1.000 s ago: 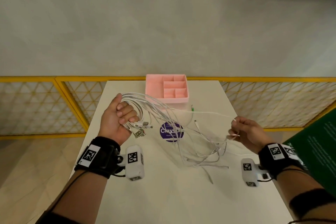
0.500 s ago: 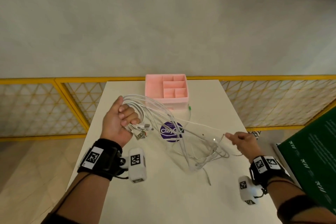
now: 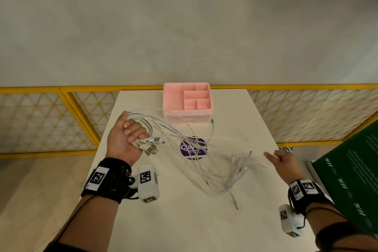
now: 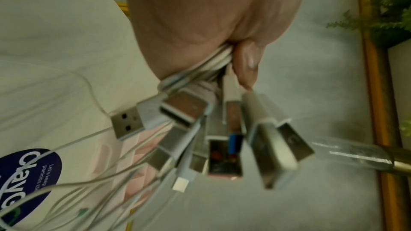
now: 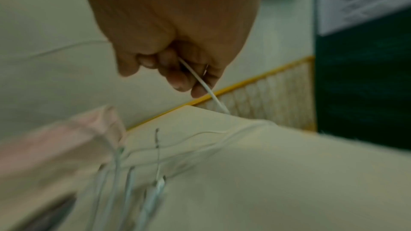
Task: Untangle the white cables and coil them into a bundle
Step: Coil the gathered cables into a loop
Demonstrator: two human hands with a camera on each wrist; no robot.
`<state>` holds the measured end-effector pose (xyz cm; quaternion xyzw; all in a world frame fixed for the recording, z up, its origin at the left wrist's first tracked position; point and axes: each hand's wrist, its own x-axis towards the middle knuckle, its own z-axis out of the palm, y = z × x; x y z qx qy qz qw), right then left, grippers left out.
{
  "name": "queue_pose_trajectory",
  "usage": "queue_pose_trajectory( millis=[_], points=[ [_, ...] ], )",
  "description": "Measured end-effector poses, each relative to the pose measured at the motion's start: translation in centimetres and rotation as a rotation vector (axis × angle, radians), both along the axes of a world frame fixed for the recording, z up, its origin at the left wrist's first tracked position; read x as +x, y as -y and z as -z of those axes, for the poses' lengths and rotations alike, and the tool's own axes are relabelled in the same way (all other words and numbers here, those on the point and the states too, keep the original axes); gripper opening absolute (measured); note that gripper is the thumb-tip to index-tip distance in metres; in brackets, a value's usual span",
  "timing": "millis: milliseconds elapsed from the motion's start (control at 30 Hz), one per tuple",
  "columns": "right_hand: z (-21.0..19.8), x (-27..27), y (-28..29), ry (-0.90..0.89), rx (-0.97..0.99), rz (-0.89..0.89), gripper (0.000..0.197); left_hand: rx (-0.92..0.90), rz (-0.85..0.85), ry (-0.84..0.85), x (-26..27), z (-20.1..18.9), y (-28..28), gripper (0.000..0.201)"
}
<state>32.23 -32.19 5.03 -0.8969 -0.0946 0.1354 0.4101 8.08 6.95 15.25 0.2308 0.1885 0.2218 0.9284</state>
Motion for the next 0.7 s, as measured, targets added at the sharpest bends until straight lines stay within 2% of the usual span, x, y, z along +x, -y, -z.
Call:
queue_pose_trajectory(
  millis=[67,133,200,300,367,400,433,500,633,700],
  points=[
    [1.0,0.2,1.1,-0.113,0.254,0.252,0.032,-0.004,-0.011,0.004,-0.5,0.1,-0.6,0.051],
    [1.4,0.1,1.8,-0.174,0.298,0.357,0.04,0.01,-0.012,0.003,-0.8,0.0,-1.0,0.051],
    [1.6,0.1,2.1,-0.139,0.178,0.306,0.045,0.012,0.004,0.001,-0.9,0.0,-1.0,0.052],
    [1.5,0.4,2.4,-0.023,-0.125,0.139,0.045,0.013,0.046,-0.005,-0.5,-0.1,-0.4,0.054],
    [1.7,0.6,2.0,-0.057,-0.304,0.059,0.04,0.023,0.078,-0.014,-0.2,-0.4,0.1,0.056],
    [2.0,0.7,1.6,-0.084,-0.375,0.022,0.046,0.036,0.093,-0.021,0.0,-0.5,0.4,0.056],
    [2.2,1.1,1.1,-0.1,-0.416,-0.013,0.062,0.049,0.108,-0.027,0.2,-0.7,0.8,0.056],
    [1.1,1.3,-1.1,-0.084,-0.319,-0.075,0.084,0.074,0.14,-0.027,0.8,-1.0,1.5,0.055],
    [-6.1,-1.8,-9.3,0.043,0.144,-0.29,0.089,0.102,0.205,-0.031,1.8,-1.6,3.0,0.056],
    [-9.9,-4.0,-13.6,0.105,0.257,-0.467,0.099,0.113,0.239,-0.037,2.3,-1.9,3.7,0.055]
  ],
)
